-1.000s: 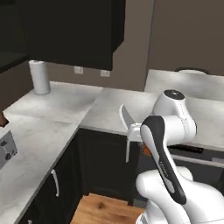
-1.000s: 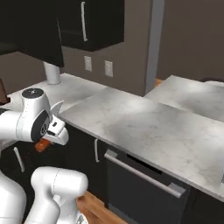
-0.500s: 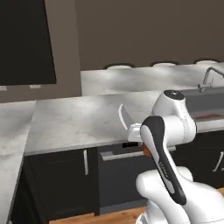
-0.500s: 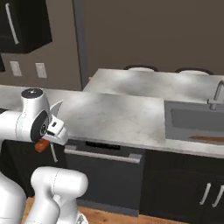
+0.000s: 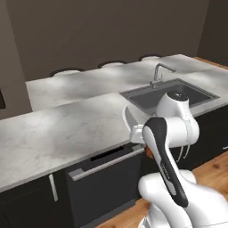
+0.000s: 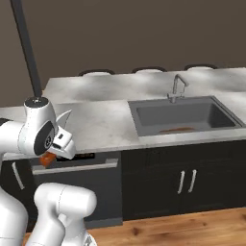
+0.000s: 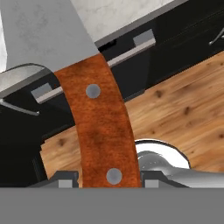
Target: Move the cutting board and knife to the sink. Then move spray from the cabinet to the counter.
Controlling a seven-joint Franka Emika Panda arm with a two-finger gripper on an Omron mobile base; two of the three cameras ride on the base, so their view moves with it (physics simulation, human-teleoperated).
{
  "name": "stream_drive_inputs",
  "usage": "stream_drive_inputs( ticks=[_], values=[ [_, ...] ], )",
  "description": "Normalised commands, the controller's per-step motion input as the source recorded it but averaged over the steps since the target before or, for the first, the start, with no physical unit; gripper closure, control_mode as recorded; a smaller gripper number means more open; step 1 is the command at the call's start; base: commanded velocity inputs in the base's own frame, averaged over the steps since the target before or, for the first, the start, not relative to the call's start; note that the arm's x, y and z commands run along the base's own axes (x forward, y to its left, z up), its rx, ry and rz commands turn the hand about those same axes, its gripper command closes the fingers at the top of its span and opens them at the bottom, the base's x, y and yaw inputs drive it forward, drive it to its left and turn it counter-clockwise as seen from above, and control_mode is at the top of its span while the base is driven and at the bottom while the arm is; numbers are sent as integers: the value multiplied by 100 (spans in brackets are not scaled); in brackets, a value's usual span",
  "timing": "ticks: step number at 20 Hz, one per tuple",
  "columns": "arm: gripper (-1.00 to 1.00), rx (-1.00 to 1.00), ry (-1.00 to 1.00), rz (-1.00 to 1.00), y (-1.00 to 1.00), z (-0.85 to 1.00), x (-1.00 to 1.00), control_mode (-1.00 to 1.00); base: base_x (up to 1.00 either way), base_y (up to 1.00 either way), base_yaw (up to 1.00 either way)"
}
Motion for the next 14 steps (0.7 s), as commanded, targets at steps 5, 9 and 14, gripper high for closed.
stream_drive_inputs(
  ticks=[5, 9, 14],
  values=[
    [100, 0, 0, 0, 0, 0, 0, 100, 30, -39, -12],
    [100, 0, 0, 0, 0, 0, 0, 100, 43, -36, 0],
    [100, 0, 0, 0, 0, 0, 0, 100, 42, -44, 8]
  ],
)
